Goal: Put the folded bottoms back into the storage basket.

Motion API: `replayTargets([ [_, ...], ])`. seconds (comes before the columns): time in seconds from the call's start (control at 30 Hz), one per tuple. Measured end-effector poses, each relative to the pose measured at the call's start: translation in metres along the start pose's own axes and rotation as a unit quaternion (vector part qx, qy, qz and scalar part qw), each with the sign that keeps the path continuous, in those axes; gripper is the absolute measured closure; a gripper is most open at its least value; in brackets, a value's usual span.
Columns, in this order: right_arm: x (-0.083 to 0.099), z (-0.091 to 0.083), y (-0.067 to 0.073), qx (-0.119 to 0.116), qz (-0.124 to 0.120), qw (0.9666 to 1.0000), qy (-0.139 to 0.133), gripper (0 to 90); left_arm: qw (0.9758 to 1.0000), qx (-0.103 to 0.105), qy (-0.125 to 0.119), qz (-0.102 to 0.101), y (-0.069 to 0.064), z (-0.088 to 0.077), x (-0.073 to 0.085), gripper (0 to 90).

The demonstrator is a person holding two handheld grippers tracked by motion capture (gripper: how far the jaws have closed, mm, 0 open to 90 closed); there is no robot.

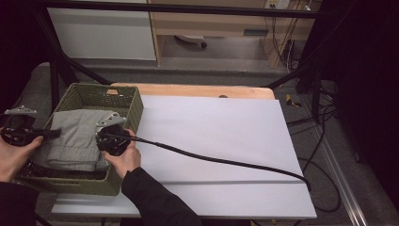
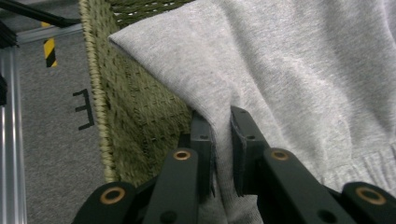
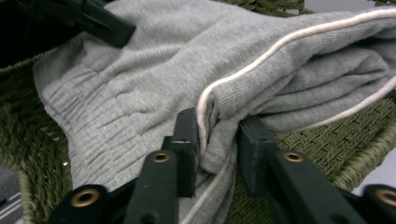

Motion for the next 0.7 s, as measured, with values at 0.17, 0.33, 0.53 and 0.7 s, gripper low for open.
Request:
replayTargets([
  [0.17,0.003,-0.003,0.0,0.012,-0.028,0.9995,-0.001,39.8,0.9997,-0.012,-0.015,-0.012,0.002,0.002,-0.001,51.4],
  [0.33,-0.003,-0.018,-0.006,0.017,-0.03,0.9992,-0.02,27.2,0.9995,0.001,-0.031,-0.001,-0.008,-0.001,-0.004,36.4],
  [0.53,-0.003,-0.035,-0.013,0.019,-0.037,0.9991,-0.013,13.8,0.9988,0.014,-0.047,0.006,-0.022,-0.002,-0.004,27.1],
  [0.7,0.002,-0.048,-0.018,0.007,-0.049,0.9988,-0.002,8.1,0.9987,0.023,-0.046,0.007,-0.031,0.0,-0.002,17.2],
])
Point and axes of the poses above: each handheld gripper's, and its own axes: z roughly forward along the jaws, x roughly out of its underside, y roughly to its left, the point moved 4 cm from there along z, roughly forward along the jaws, and after that the axes turned 13 degrees about -z, right-handed, at the moved point
